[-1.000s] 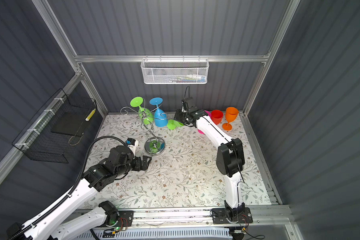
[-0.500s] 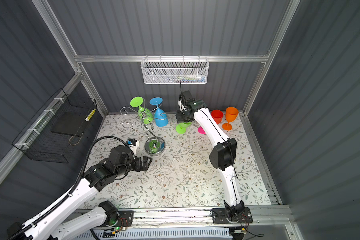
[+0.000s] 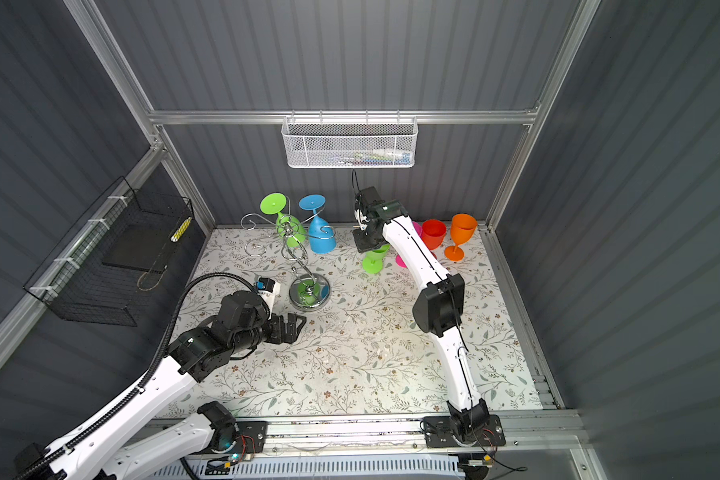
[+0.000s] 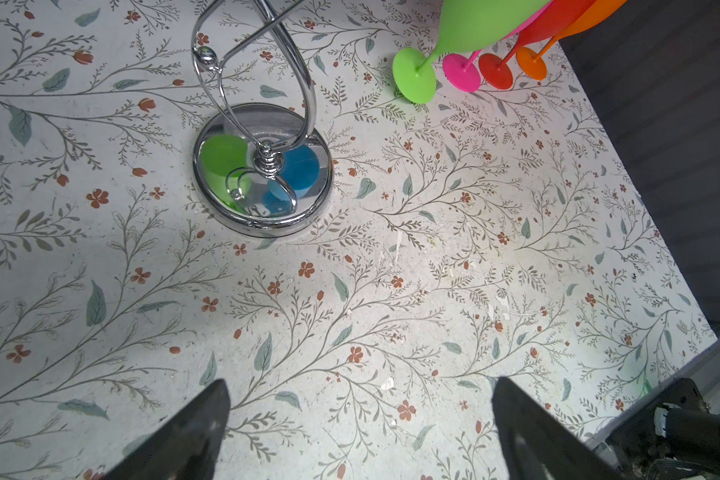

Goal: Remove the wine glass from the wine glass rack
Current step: 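Carry the green glass beside the pink glass and lower it upright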

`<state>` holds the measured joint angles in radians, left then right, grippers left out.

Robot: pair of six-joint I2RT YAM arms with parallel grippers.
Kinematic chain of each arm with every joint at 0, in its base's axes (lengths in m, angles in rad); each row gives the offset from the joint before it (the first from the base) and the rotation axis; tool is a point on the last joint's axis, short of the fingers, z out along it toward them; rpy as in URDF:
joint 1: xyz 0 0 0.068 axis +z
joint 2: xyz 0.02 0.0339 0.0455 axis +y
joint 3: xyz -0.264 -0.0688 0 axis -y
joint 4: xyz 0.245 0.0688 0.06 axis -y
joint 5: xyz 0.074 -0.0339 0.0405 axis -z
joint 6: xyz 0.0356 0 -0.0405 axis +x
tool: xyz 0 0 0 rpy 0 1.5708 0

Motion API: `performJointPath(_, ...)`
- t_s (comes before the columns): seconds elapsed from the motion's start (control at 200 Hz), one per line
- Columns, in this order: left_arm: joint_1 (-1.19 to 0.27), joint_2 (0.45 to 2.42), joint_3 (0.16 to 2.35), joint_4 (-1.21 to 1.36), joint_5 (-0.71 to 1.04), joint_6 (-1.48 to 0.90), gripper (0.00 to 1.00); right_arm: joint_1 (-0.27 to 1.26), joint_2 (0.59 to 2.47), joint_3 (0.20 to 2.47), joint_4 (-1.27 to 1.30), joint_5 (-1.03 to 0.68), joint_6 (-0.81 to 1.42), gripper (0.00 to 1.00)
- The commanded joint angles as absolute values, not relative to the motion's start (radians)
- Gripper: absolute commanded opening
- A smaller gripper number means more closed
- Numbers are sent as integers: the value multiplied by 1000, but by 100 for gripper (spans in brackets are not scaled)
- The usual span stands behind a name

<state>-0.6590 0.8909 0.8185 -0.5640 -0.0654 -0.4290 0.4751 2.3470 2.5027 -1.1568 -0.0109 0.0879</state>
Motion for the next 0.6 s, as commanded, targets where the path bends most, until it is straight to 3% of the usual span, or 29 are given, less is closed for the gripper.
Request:
performJointPath(0.0, -655, 903, 828, -561, -48, -422, 98, 482, 2378, 2549, -1170, 28, 53, 0)
performJointPath(0.29, -655, 939, 833, -540, -48, -419, 99, 480, 2409, 2563, -1134, 41, 30, 0)
performJointPath(0.595, -655, 955, 830, -507, -44, -430, 99, 476, 2424, 2576, -1107, 43, 14, 17)
